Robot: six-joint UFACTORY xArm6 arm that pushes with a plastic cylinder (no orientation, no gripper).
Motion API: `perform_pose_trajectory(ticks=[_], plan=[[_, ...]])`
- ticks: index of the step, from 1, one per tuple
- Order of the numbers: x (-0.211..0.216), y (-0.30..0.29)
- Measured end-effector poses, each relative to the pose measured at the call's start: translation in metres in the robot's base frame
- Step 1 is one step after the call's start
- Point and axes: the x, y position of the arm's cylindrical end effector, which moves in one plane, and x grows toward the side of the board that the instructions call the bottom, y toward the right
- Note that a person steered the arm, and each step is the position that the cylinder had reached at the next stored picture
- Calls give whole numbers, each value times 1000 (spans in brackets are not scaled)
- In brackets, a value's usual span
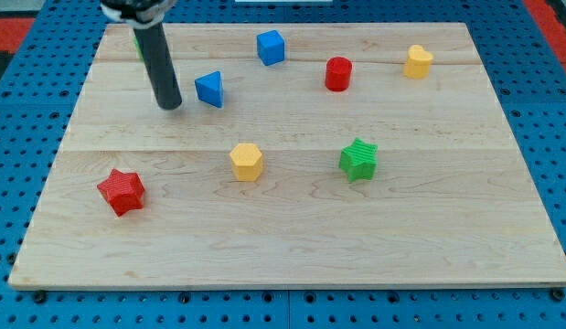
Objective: Push the yellow heart closer to the red circle
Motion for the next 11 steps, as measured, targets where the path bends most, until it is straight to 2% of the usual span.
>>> perform_pose_trajectory(ticks=[1, 3, 4, 5, 6, 7, 8, 9, 10, 11], plan=[[26, 79], [-28, 339], [-76, 461], [-148, 486], [-164, 433], [-133, 372], [-106, 341], [-109, 357], [-115, 408], [-94, 351]])
